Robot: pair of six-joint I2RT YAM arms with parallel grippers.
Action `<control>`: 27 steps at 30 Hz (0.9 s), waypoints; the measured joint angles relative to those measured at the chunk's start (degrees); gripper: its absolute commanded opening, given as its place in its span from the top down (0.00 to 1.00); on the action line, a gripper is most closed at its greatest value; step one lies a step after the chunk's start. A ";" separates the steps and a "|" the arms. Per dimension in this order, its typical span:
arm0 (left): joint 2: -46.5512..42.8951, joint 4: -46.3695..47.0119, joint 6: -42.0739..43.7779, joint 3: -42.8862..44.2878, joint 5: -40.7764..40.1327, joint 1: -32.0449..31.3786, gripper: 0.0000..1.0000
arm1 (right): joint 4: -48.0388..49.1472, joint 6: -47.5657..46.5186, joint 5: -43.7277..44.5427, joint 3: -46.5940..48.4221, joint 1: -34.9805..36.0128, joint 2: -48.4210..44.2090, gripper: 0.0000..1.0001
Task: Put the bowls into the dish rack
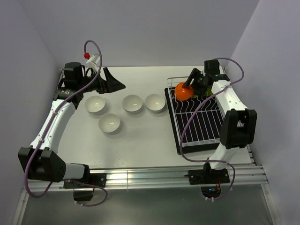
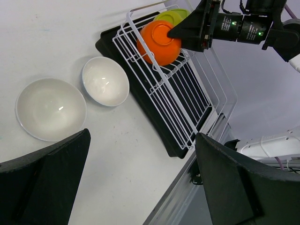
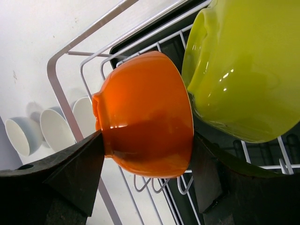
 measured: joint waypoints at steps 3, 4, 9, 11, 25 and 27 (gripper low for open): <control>0.00 -0.07 0.00 -0.17 -0.13 0.00 0.01 | 0.09 0.28 -0.42 0.00 -0.09 0.11 0.17; 0.04 -0.11 0.00 -0.22 -0.15 0.00 0.00 | 0.07 0.33 -0.55 0.00 -0.09 0.15 0.15; 0.52 -0.66 0.26 -0.22 -0.17 0.00 0.00 | 0.04 0.33 -1.77 0.00 -0.09 0.20 0.08; 0.72 -0.87 0.42 -0.22 -0.20 0.00 0.01 | 0.04 0.33 -2.03 0.00 -0.09 0.20 0.07; 0.74 -1.66 1.81 -0.31 -1.44 0.00 0.01 | -0.59 -0.79 -3.74 0.00 -0.15 -0.35 0.00; 0.74 -2.23 2.78 -0.33 -2.05 0.00 0.00 | -0.83 -1.38 -4.42 0.00 -0.17 -1.09 0.00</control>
